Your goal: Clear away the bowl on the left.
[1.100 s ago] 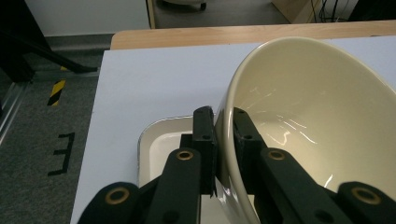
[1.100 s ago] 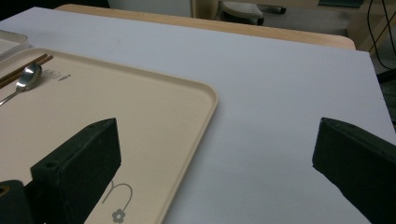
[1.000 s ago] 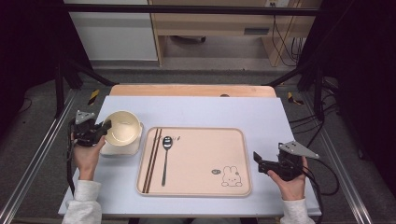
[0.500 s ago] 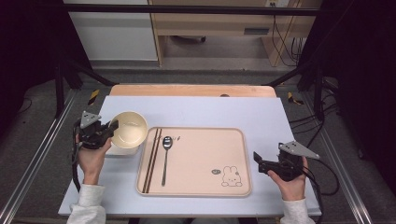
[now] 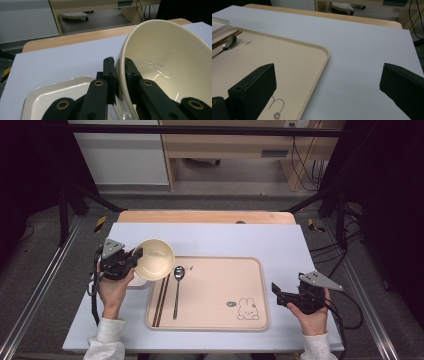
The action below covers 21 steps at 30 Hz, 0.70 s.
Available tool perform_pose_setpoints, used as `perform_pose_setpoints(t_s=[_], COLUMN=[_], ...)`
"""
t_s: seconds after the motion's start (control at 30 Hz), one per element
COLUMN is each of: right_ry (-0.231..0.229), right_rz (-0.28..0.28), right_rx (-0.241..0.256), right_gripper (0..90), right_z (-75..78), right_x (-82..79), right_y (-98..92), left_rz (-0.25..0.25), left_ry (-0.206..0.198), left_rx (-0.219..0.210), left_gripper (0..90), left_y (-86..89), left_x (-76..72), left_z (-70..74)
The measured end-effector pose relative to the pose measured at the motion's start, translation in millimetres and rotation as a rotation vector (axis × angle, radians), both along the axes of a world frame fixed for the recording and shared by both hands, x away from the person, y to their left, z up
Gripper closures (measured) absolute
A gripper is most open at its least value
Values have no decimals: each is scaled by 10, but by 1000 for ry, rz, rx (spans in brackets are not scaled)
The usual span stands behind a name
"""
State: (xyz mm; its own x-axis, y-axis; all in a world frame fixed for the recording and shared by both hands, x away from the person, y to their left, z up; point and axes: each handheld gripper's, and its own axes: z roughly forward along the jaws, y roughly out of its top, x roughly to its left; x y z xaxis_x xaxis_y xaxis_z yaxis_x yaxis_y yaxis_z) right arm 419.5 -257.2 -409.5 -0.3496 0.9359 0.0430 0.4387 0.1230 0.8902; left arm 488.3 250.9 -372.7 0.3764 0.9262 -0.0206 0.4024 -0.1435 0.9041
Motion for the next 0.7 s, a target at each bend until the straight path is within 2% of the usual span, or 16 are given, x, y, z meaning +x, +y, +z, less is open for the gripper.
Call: perform_pose_setpoints(t_s=[0.23,0.7], right_ry=[-2,-4], right_rz=[7,17], right_rx=[-3,-6], right_gripper=[9,7], right_z=[0,1], right_x=[-1,-2], right_y=[8,12], left_rz=[-45,-114], left_ry=[-7,-3], left_rx=[-5,23], left_gripper=[828,828], left_y=[-222,-623], left_x=[-2,87], left_z=[23,44])
